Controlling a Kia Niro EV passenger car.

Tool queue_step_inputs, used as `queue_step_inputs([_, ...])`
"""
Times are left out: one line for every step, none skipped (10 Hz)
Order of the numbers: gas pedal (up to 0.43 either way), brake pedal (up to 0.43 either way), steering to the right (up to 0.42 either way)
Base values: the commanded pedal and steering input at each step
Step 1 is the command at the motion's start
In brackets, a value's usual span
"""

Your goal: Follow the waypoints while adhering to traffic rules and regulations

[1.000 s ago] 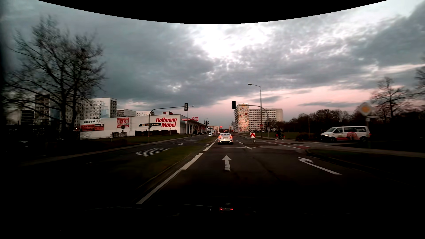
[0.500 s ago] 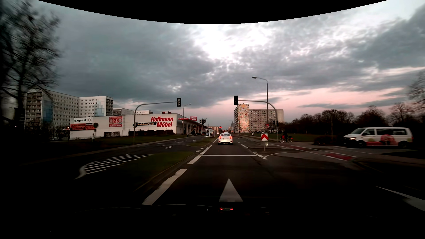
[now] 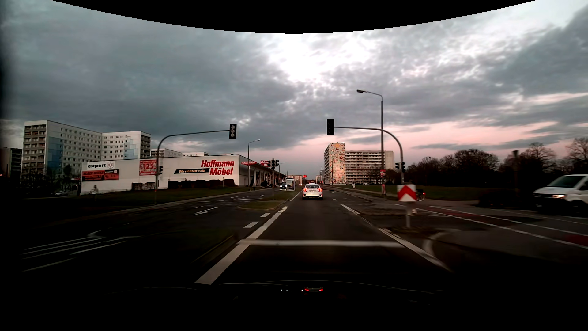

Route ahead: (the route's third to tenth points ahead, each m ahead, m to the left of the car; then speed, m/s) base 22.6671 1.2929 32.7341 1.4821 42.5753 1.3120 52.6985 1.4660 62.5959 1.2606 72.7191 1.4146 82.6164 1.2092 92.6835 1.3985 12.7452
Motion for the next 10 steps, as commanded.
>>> queue_step_inputs([0.118,0.000,0.001])
queue_step_inputs([0.118,0.000,0.001])
queue_step_inputs([0.118,0.000,0.002])
queue_step_inputs([0.118,0.000,0.002])
queue_step_inputs([0.110,0.000,0.002])
queue_step_inputs([0.110,0.000,0.002])
queue_step_inputs([0.110,0.000,0.002])
queue_step_inputs([0.110,0.000,0.002])
queue_step_inputs([0.110,0.000,0.002])
queue_step_inputs([0.110,0.000,0.001])
